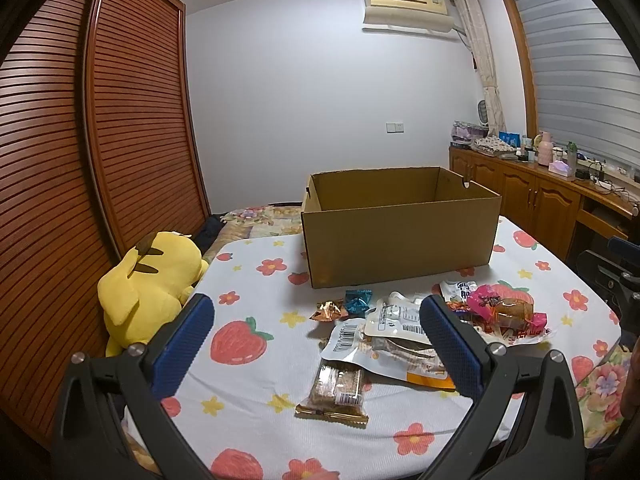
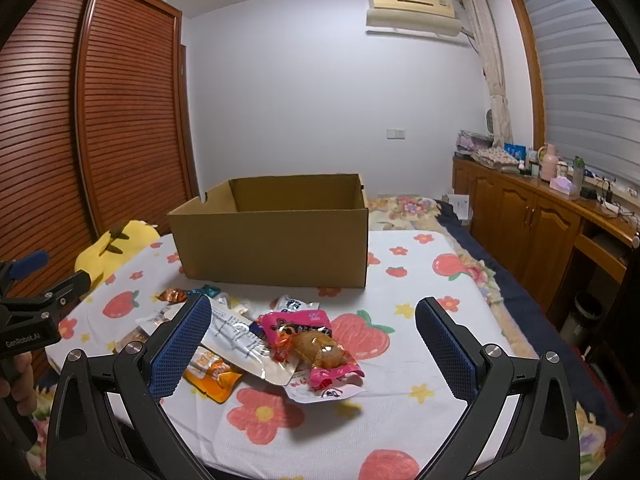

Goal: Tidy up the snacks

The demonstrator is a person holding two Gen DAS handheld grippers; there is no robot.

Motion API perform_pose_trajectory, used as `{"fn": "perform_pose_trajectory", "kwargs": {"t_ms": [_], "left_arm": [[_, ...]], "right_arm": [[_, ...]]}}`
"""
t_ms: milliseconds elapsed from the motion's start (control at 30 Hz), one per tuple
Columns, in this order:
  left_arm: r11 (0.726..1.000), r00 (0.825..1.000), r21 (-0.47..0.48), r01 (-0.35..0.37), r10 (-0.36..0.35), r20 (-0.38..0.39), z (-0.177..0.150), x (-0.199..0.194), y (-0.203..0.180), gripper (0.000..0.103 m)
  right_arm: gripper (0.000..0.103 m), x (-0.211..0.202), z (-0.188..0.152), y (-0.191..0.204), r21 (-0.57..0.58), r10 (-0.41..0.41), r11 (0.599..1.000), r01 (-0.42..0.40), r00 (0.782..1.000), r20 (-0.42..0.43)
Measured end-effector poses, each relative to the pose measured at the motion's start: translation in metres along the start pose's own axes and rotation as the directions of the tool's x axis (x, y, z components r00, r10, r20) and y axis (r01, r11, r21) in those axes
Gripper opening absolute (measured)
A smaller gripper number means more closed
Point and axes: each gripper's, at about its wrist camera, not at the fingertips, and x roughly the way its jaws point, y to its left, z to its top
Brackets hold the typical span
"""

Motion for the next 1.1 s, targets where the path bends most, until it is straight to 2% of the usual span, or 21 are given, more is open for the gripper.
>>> {"fn": "perform_pose_trajectory", "kwargs": {"t_ms": [1100], "left_arm": [[1.000, 1.000, 0.000, -0.001, 0.001, 0.002, 0.0025, -0.0015, -0.0001, 0.103]], "right_arm": [[0.103, -0.0042, 0.0018, -0.0015, 0.004, -0.001, 1.000, 0.001, 1.000, 0.008]]}}
